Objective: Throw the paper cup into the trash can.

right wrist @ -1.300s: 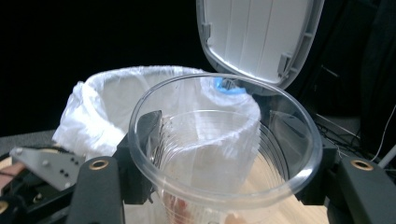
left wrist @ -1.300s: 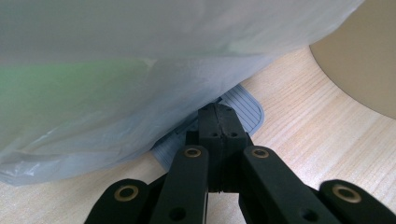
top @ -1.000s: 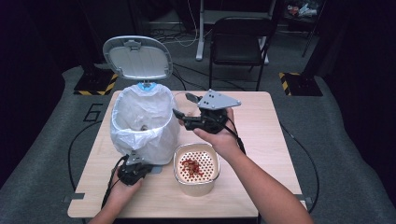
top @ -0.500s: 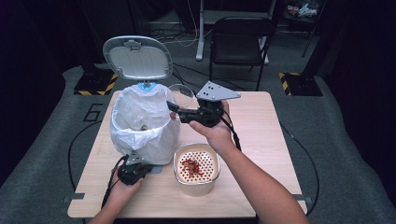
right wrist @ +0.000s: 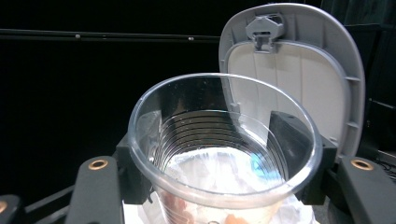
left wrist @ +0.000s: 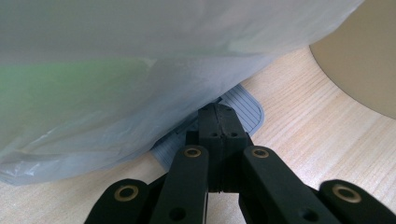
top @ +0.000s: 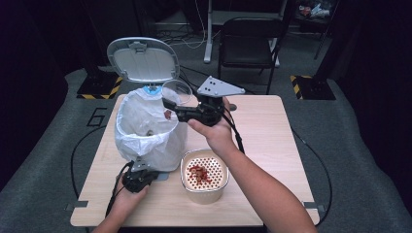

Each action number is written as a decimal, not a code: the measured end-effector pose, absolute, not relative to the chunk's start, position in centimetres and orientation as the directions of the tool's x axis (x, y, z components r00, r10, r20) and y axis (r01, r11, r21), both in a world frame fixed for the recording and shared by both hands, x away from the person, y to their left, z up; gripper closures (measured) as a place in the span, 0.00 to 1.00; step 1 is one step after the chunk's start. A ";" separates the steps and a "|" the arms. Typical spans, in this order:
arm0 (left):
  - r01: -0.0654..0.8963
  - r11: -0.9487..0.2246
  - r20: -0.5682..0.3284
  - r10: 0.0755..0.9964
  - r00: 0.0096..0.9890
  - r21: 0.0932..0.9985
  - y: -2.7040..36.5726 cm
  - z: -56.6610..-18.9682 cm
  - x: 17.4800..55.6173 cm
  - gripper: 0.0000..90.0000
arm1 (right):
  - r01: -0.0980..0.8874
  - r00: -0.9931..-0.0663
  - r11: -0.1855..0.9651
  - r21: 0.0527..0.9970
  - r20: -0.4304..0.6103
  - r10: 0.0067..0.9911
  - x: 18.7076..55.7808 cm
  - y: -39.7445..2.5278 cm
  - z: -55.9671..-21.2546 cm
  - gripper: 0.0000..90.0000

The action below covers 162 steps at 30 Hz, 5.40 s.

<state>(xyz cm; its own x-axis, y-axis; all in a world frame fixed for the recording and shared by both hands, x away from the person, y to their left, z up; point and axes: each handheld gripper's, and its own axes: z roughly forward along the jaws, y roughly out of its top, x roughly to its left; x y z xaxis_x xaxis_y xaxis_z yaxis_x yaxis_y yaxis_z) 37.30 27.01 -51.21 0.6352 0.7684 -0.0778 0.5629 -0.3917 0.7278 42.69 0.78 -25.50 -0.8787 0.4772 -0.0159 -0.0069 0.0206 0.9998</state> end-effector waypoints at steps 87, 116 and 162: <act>0.537 -0.416 -0.023 0.775 0.631 0.734 27.2 -51.1 37.4 1.00 | 0.181 -0.863 0.273 0.945 0.020 0.505 47.1 10.9 -27.1 0.10; 0.529 -0.429 -0.010 0.769 0.639 0.732 27.3 -51.1 37.4 1.00 | 0.139 -0.848 0.239 0.961 -0.010 0.531 45.0 4.0 -26.9 0.19; 0.560 -0.409 -0.049 0.776 0.629 0.720 27.2 -51.0 37.4 1.00 | 0.090 -0.773 0.203 0.975 -0.060 0.632 39.9 -7.4 -28.4 0.22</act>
<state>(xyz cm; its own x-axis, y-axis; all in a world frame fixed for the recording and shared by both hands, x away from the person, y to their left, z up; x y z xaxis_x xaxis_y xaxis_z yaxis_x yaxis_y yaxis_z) 37.45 27.17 -50.99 0.6294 0.7755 -0.0488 0.5600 -0.4091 0.7204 39.95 -7.40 -28.38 -0.7729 0.6317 -0.0598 0.0902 0.2027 0.9751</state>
